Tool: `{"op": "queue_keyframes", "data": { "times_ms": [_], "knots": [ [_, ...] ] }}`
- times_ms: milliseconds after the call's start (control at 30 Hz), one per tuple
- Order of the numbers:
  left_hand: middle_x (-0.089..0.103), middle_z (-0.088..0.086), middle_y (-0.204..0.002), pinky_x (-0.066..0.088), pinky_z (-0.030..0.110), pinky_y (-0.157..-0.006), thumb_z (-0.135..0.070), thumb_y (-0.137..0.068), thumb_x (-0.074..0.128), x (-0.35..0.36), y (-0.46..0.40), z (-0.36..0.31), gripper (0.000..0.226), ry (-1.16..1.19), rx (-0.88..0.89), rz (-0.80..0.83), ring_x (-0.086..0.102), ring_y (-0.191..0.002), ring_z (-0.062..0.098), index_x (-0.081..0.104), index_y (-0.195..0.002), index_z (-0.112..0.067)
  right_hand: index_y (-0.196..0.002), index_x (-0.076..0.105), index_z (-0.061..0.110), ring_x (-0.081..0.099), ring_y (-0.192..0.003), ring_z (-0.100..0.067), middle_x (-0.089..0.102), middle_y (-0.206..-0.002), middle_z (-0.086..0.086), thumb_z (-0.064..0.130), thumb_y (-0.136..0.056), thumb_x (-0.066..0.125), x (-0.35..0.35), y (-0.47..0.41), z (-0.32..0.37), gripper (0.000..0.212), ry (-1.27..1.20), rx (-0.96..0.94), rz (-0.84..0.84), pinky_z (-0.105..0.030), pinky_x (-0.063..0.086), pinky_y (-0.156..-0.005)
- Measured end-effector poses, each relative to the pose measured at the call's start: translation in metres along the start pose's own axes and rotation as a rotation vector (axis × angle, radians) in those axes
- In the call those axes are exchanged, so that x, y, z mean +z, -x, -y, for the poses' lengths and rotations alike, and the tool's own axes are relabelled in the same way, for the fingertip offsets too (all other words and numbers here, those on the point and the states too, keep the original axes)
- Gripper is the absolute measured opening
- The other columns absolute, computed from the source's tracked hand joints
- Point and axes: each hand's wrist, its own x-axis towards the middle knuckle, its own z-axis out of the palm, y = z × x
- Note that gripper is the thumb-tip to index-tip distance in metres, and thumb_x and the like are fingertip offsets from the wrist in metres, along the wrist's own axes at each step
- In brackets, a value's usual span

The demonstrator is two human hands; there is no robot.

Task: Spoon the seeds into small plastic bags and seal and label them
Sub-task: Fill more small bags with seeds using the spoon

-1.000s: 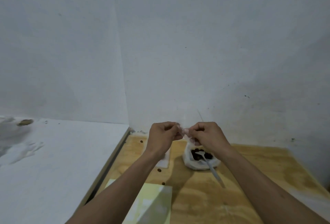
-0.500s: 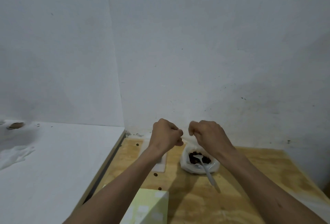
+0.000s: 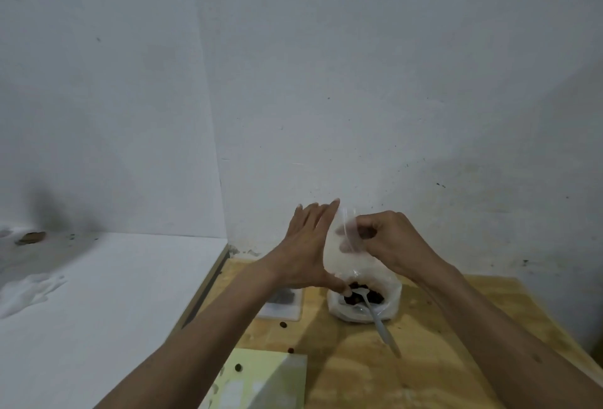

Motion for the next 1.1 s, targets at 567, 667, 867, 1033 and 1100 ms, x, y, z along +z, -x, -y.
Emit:
{"op": "queue_keyframes", "data": {
  "times_ms": [567, 667, 867, 1033, 1100],
  "knots": [
    [0.053, 0.002, -0.102, 0.042, 0.036, -0.080, -0.070, -0.057, 0.053, 0.032, -0.003, -0.012, 0.087, -0.216, -0.027, -0.404, 0.051, -0.088, 0.025, 0.052, -0.122, -0.011, -0.089, 0.082, 0.025, 0.053, -0.074, -0.002, 0.053, -0.085, 0.010, 0.023, -0.082, 0.082, -0.005, 0.009, -0.004, 0.007, 0.255, -0.090, -0.201, -0.011, 0.039, -0.063],
    [0.055, 0.000, -0.099, 0.045, 0.037, -0.077, -0.077, -0.059, 0.059, 0.033, -0.001, -0.015, 0.090, -0.203, -0.022, -0.385, 0.053, -0.086, 0.023, 0.052, -0.121, -0.012, -0.066, 0.075, 0.014, 0.056, -0.062, -0.024, 0.062, -0.069, -0.007, 0.007, -0.081, 0.075, -0.007, 0.009, -0.006, 0.017, 0.162, -0.050, -0.080, -0.032, 0.045, -0.060],
    [0.056, -0.007, -0.112, 0.040, 0.034, -0.088, -0.076, -0.069, 0.067, 0.029, 0.007, -0.023, 0.083, -0.024, 0.041, -0.305, 0.050, -0.100, 0.016, 0.048, -0.129, -0.022, -0.079, 0.081, 0.018, 0.075, -0.079, -0.010, 0.078, -0.079, 0.000, 0.027, -0.079, 0.085, -0.007, 0.012, -0.002, 0.010, -0.095, 0.122, 0.100, -0.031, 0.059, -0.078],
    [0.053, -0.010, -0.125, 0.038, 0.031, -0.096, -0.066, -0.071, 0.075, 0.027, 0.006, -0.018, 0.082, 0.094, -0.024, -0.169, 0.049, -0.110, 0.012, 0.046, -0.136, -0.025, -0.082, 0.082, 0.020, 0.075, -0.080, -0.011, 0.079, -0.079, 0.004, 0.029, -0.079, 0.086, -0.004, 0.017, 0.003, 0.010, -0.136, 0.111, 0.130, -0.030, 0.058, -0.080],
    [0.053, -0.008, -0.128, 0.039, 0.032, -0.097, -0.062, -0.072, 0.079, 0.028, 0.006, -0.019, 0.086, 0.099, -0.049, -0.128, 0.050, -0.112, 0.014, 0.044, -0.140, -0.024, -0.074, 0.078, 0.016, 0.069, -0.069, -0.012, 0.072, -0.069, 0.008, 0.026, -0.083, 0.082, -0.004, 0.016, -0.003, 0.014, -0.103, 0.102, 0.171, -0.032, 0.054, -0.072]
  ]
}}
